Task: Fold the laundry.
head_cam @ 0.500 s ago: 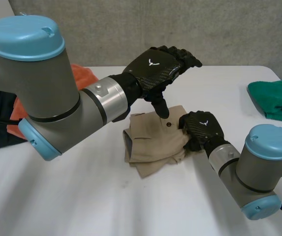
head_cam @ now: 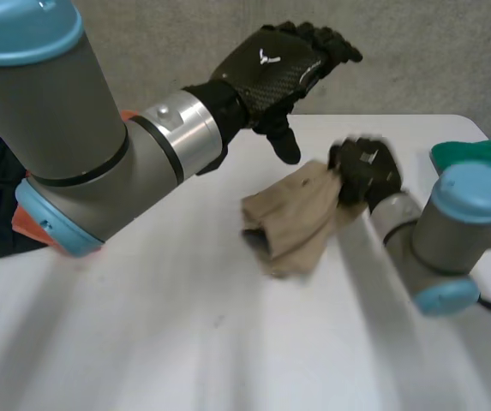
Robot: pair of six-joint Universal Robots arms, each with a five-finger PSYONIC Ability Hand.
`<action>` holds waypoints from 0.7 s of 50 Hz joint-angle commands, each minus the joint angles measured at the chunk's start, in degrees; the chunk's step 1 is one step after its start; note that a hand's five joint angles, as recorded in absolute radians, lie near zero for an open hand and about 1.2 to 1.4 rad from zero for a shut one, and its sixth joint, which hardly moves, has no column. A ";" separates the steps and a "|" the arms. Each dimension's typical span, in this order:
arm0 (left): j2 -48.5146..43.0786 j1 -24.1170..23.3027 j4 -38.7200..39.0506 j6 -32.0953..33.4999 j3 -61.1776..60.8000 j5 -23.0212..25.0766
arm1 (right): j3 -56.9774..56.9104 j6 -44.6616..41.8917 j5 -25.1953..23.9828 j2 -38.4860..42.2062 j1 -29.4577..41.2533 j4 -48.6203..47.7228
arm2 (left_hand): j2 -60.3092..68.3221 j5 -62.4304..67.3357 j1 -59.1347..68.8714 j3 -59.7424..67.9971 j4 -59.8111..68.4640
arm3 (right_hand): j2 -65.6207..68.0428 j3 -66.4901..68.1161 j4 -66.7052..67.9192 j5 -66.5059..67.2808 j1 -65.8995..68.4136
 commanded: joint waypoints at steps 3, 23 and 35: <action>1.37 0.23 -0.16 -2.30 3.18 -0.80 | -17.97 8.35 3.91 -0.03 -11.43 -5.69 | -1.35 -2.44 -1.49 -1.71 -1.34 | 14.14 14.39 11.59 16.73 18.15; 0.67 0.49 0.02 -2.83 1.16 -0.89 | -43.12 11.79 -11.72 31.78 -37.54 -0.86 | -1.35 -2.44 -1.49 -1.71 -1.34 | 14.14 14.39 11.59 16.73 18.15; -0.12 0.05 -0.25 -2.83 0.99 -0.80 | -44.00 7.74 -17.18 35.13 -43.61 0.37 | -1.35 -2.44 -1.49 -1.71 -1.34 | 14.14 14.39 11.59 16.73 18.15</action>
